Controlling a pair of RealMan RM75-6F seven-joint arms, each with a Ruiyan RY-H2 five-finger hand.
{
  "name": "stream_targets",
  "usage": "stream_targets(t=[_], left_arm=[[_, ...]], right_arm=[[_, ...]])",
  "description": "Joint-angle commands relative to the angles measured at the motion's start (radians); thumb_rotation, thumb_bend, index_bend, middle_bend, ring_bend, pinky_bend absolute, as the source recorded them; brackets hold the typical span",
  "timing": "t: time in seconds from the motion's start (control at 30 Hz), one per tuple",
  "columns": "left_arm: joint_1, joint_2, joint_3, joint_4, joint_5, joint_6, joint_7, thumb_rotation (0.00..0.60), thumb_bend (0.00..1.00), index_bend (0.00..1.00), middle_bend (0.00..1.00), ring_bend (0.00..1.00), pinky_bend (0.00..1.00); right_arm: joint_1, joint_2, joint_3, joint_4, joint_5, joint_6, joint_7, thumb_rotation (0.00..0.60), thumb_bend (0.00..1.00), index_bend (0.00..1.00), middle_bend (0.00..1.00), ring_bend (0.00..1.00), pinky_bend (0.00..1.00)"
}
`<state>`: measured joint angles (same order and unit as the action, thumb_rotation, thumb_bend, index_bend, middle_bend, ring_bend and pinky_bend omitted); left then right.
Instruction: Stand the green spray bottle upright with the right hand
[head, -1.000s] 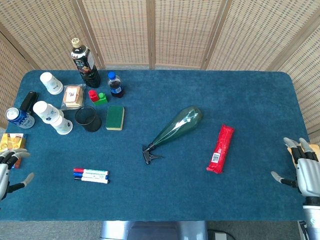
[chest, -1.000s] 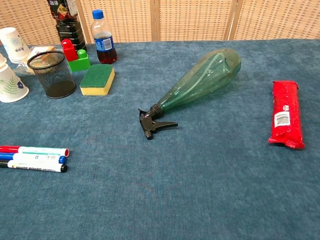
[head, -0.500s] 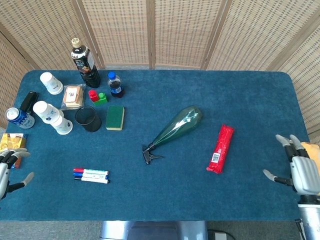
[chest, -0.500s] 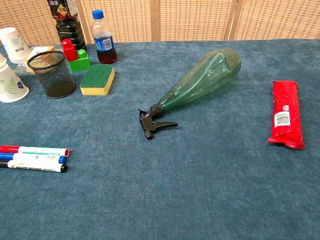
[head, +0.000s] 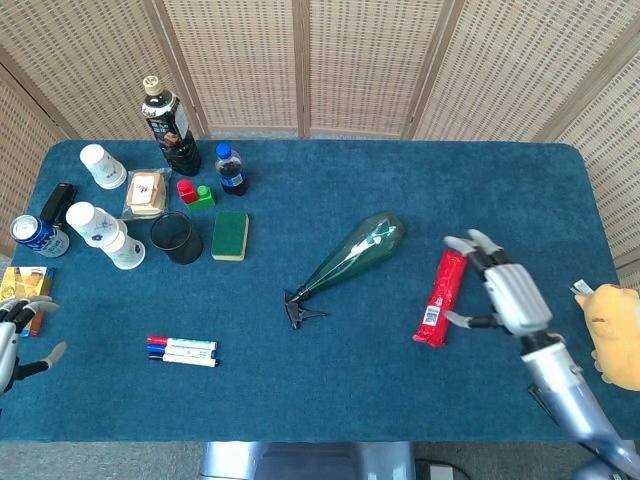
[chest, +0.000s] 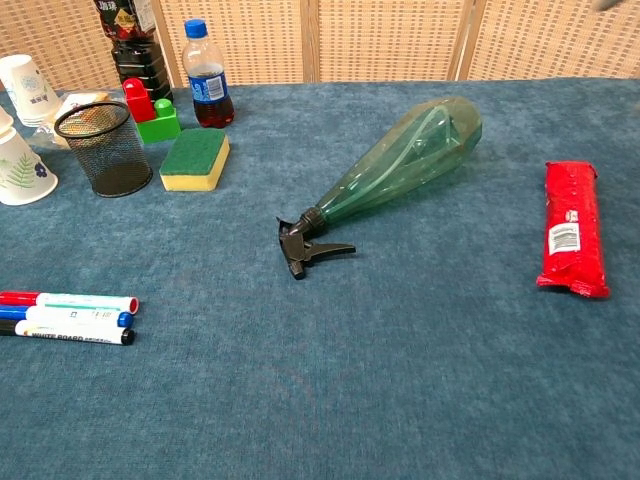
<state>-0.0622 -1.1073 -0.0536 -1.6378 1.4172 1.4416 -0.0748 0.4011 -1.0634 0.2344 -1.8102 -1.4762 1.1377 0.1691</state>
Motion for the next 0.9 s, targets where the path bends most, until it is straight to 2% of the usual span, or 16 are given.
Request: stream_targets(t=[0.03,0.27,0.47,0.63,0.9], left_arm=[[-0.011,-0.008,-0.005,0.014,-0.015,-0.020,-0.001,0.600,0.31,0.34,0.30,0.26,0.18],[-0.033,-0.031,-0.014,0.041,-0.043,-0.066,-0.007,0.600,0.31,0.34,0.30,0.26,0.20],[-0.036,-0.040,-0.014,0.064,-0.057,-0.081,-0.018,0.600,0.31,0.34,0.30,0.26,0.21],[-0.034,-0.046,-0.013,0.080,-0.068,-0.089,-0.029,0.600,0.31,0.34,0.30,0.26,0.25],[-0.045,-0.055,-0.016,0.099,-0.071,-0.108,-0.039,0.600,0.31,0.34,0.30,0.26,0.25]], right_arm=[[0.112,-0.041,0.036,0.026,0.040,-0.121,-0.071,0.600,0.04,0.11,0.18,0.05,0.16],[0.271,-0.126,0.058,0.103,0.077,-0.270,-0.221,0.600,0.06,0.12,0.18,0.04,0.16],[0.372,-0.161,0.058,0.145,0.123,-0.378,-0.325,0.600,0.06,0.13,0.18,0.04,0.16],[0.426,-0.190,0.042,0.174,0.161,-0.425,-0.408,0.600,0.07,0.15,0.19,0.04,0.16],[0.521,-0.250,0.024,0.228,0.214,-0.496,-0.512,0.600,0.07,0.17,0.20,0.04,0.16]])
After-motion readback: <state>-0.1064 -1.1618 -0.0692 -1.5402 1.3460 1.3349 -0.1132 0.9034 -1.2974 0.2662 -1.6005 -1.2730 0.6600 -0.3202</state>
